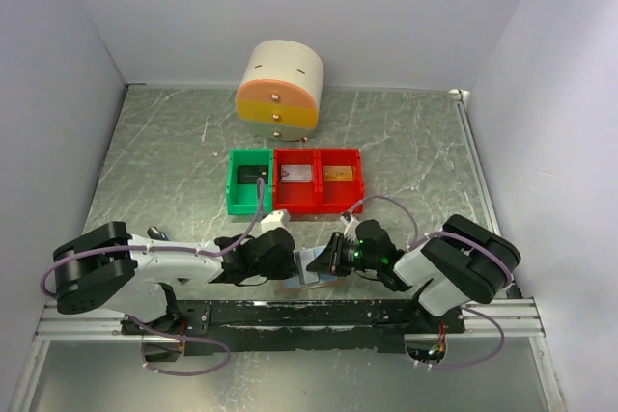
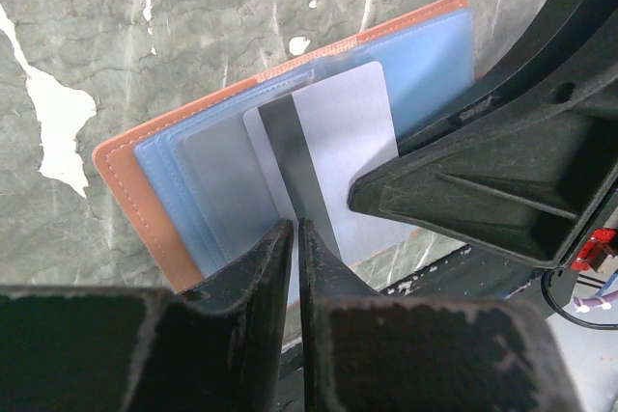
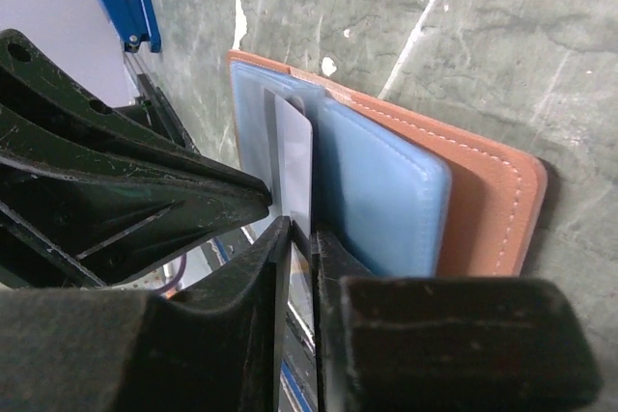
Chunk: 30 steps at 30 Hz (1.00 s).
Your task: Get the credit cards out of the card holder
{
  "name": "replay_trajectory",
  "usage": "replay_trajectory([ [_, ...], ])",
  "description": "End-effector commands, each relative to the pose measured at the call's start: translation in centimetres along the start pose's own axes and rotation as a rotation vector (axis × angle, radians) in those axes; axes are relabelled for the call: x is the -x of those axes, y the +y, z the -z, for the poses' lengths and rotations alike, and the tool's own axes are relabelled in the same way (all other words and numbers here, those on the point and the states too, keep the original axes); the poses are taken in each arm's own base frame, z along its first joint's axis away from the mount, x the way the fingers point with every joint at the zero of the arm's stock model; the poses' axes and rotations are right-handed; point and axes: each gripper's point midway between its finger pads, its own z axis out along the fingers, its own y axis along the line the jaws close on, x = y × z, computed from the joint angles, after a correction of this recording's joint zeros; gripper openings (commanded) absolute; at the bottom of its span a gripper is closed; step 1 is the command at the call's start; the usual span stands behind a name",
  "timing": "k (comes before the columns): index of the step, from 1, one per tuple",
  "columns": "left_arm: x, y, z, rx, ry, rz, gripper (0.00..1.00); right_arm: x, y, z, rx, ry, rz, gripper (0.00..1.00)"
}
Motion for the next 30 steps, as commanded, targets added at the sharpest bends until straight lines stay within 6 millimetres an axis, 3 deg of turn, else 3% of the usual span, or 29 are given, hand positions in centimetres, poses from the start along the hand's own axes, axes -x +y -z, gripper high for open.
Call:
replay_trajectory([
  [1,-1.4,3.5,0.0,0.114,0.031,-0.038,0.21,0.3,0.7,0.1,0.047,-0.011,-0.01,0.1],
  [4,-1.3,3.6,0.1,0.116,0.027,-0.038,0.21,0.4,0.6,0.3,0.049,-0.013,-0.016,0.1],
  [8,-1.2,3.4,0.2,0.108,0.023,-0.035,0.21,0.6,0.2,0.5,0.035,-0.017,-0.025,0.2],
  [12,-1.2,3.5,0.1,0.114,0.025,-0.039,0.21,0.8,0.1,0.4,0.019,-0.019,-0.039,0.22],
  [21,-1.2,3.2,0.1,0.109,0.027,-0.038,0.21,0.8,0.8,0.5,0.055,-0.01,-0.056,0.01],
  [30,-1.0,3.6,0.6,0.116,0.02,-0.052,0.22,1.5,-1.0,1.7,-0.069,-0.076,-0.036,0.0],
])
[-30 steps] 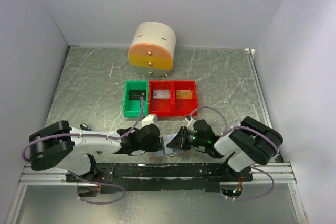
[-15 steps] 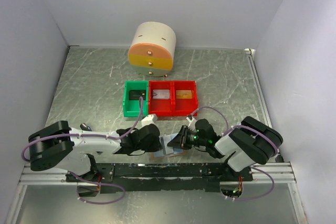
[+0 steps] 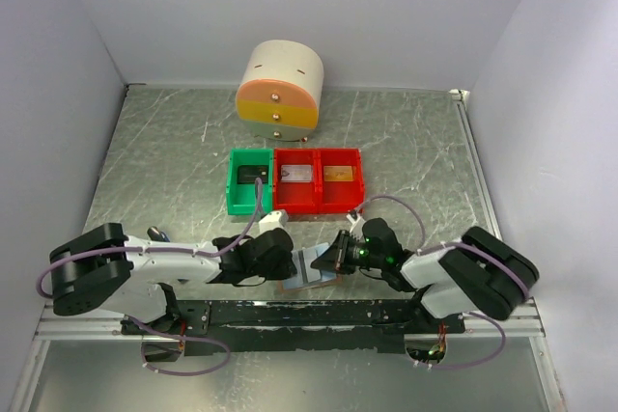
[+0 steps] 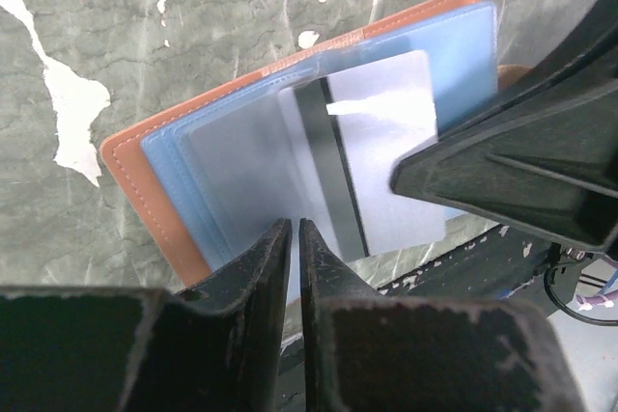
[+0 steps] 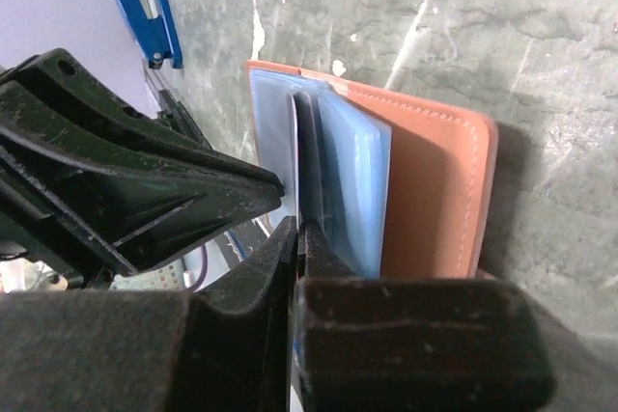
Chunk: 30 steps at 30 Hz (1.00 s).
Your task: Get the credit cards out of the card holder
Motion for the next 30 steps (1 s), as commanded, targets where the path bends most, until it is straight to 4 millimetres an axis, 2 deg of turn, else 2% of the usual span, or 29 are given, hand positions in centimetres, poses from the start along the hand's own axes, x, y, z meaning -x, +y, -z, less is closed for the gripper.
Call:
replay_trajectory([
  [1,-1.0,3.5,0.4,0.114,0.019,-0.057,0.22,0.8,-1.2,0.9,-0.083,-0.051,0.031,0.0],
  [5,-0.7,3.3,0.7,0.11,0.01,-0.057,0.22,1.5,-0.7,1.7,-0.109,-0.079,0.07,0.0],
  [9,0.1,2.1,1.3,0.067,-0.016,-0.055,0.26,2.0,-0.1,2.5,-0.124,-0.104,0.098,0.0],
  [13,1.3,0.7,2.5,0.017,-0.051,-0.054,0.33,2.7,1.2,3.0,-0.091,-0.136,0.135,0.0],
  [18,3.2,-0.5,4.3,-0.008,-0.104,-0.069,0.47,3.4,3.1,3.0,-0.03,-0.151,0.196,0.0],
  [19,3.7,-0.5,4.7,0.003,-0.12,-0.075,0.52,3.5,3.5,3.0,-0.019,-0.153,0.208,0.0],
  [22,5.6,-0.7,5.5,0.024,-0.148,-0.091,0.79,4.0,4.6,3.0,0.014,-0.172,0.24,0.0],
  [24,7.5,-0.6,6.0,0.039,-0.156,-0.075,0.83,4.9,4.7,3.1,-0.003,-0.208,0.277,0.0],
  [26,9.6,-0.6,6.6,0.04,-0.181,-0.059,0.86,6.6,5.0,3.5,-0.053,-0.271,0.322,0.0],
  [28,11.7,-0.5,7.5,0.037,-0.202,-0.026,0.89,7.9,6.0,3.9,-0.065,-0.318,0.38,0.0],
  [30,13.1,-0.2,8.6,0.045,-0.207,0.024,0.97,9.0,7.0,4.3,-0.07,-0.355,0.415,0.0],
])
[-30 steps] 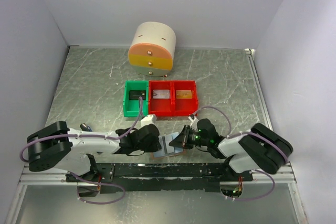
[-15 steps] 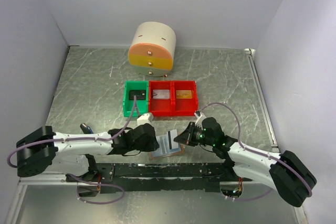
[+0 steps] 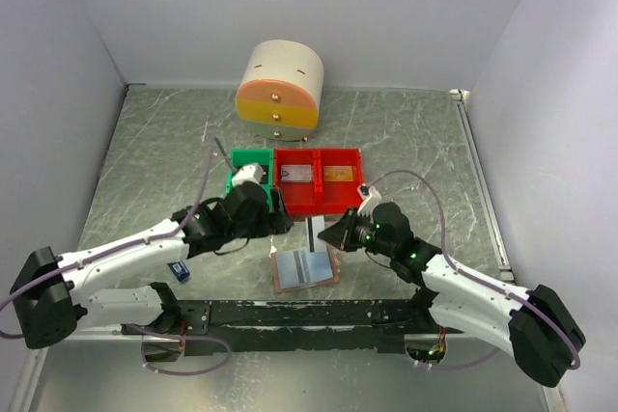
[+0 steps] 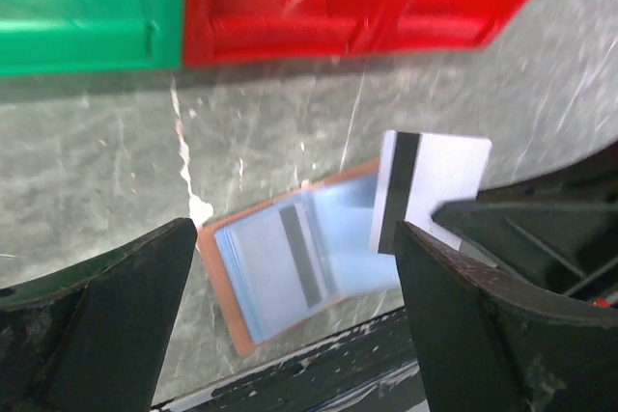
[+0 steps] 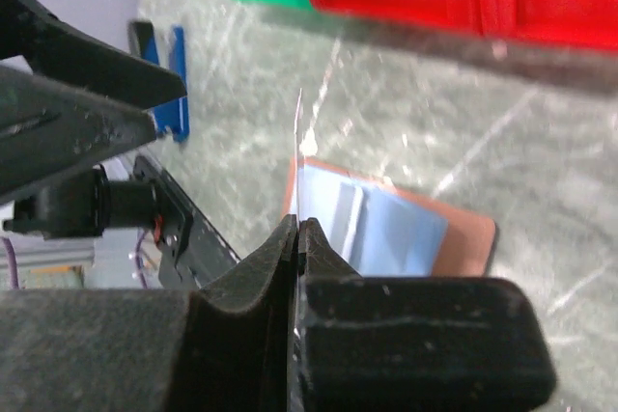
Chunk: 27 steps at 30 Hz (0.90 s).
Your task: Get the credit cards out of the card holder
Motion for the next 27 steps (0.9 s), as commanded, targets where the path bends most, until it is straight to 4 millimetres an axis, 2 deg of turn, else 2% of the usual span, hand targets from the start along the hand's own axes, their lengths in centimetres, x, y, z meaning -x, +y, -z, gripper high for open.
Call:
replay_trajectory([
  [1,3.3,0.6,2.2,0.024,-0.014,0.041,0.97,4.5,1.5,0.3,-0.027,-0.14,0.135,0.0],
  [5,4.4,1.8,3.2,0.049,-0.05,0.101,1.0,6.1,2.3,0.6,-0.027,-0.193,0.19,0.0],
  [10,2.6,4.4,3.2,0.064,-0.072,0.163,1.0,7.3,3.4,0.9,-0.014,-0.215,0.233,0.0],
  [15,2.6,6.2,4.7,0.094,-0.12,0.175,1.0,8.5,4.1,1.1,-0.008,-0.251,0.336,0.0],
  [20,1.5,8.2,5.0,0.139,-0.117,0.155,1.0,10.2,5.4,0.7,-0.004,-0.231,0.615,0.0],
  [21,1.4,8.6,5.0,0.157,-0.115,0.153,1.0,10.6,5.6,0.8,-0.007,-0.221,0.723,0.0],
  [24,0.9,9.9,5.0,0.233,-0.1,0.153,1.0,12.2,5.0,1.0,-0.079,-0.217,0.933,0.0],
  [27,0.3,11.0,4.7,0.278,-0.086,0.141,1.0,13.1,5.0,0.6,-0.098,-0.178,1.1,0.0],
])
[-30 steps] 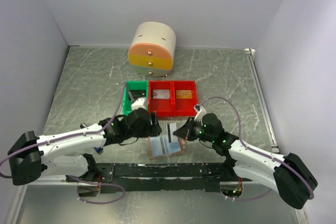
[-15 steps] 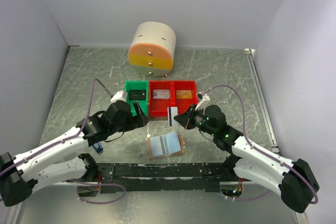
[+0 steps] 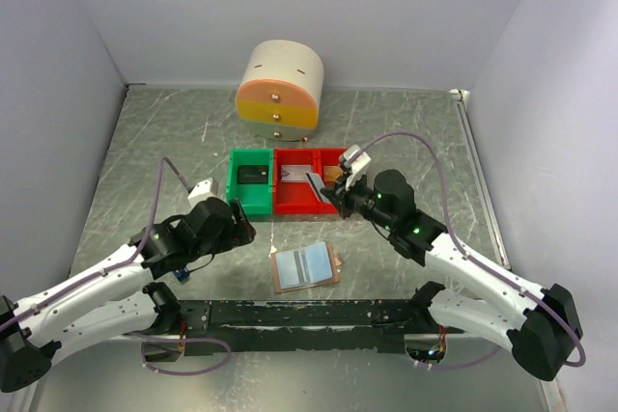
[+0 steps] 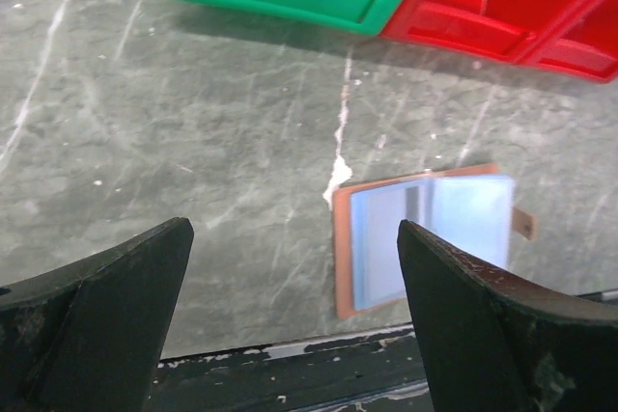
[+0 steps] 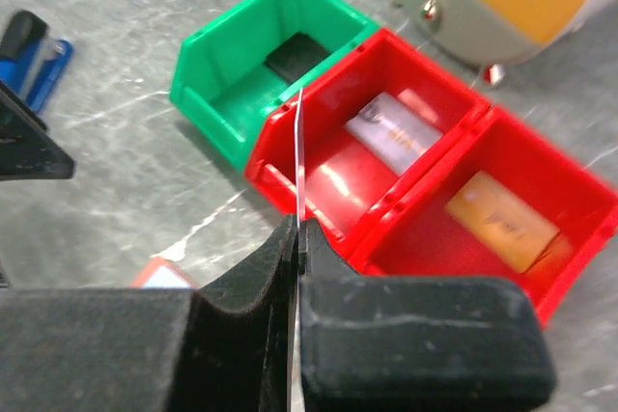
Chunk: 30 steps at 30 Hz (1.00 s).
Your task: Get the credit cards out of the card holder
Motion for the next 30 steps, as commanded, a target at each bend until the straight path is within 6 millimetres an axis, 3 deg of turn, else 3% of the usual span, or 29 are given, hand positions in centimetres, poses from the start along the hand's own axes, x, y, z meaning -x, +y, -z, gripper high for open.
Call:
replay_trajectory([
  [1,-0.5,3.0,-0.7,0.128,-0.006,-0.012,1.0,0.6,-1.8,-0.8,-0.016,0.062,0.352,0.0],
  [5,-0.5,3.1,-1.0,0.144,-0.008,-0.027,1.0,0.8,-3.0,-2.7,-0.049,0.143,0.415,0.0],
  [11,0.3,3.0,-0.9,0.143,-0.037,-0.032,1.0,-0.6,-4.4,-5.6,-0.053,0.256,0.526,0.0],
  [16,0.2,3.7,-0.9,0.126,-0.054,-0.065,1.0,-1.0,-3.9,-7.4,-0.002,0.271,0.56,0.0],
  [21,0.8,3.6,-0.7,0.125,-0.057,-0.076,1.0,-2.3,-4.7,-8.5,-0.024,0.351,0.56,0.0],
  [22,0.8,3.4,-0.7,0.117,-0.057,-0.082,1.0,-1.4,-4.7,-9.0,-0.027,0.333,0.564,0.0],
  [30,0.7,3.3,-1.4,0.096,-0.045,-0.075,1.0,-1.5,-4.1,-11.5,0.021,0.306,0.589,0.0],
])
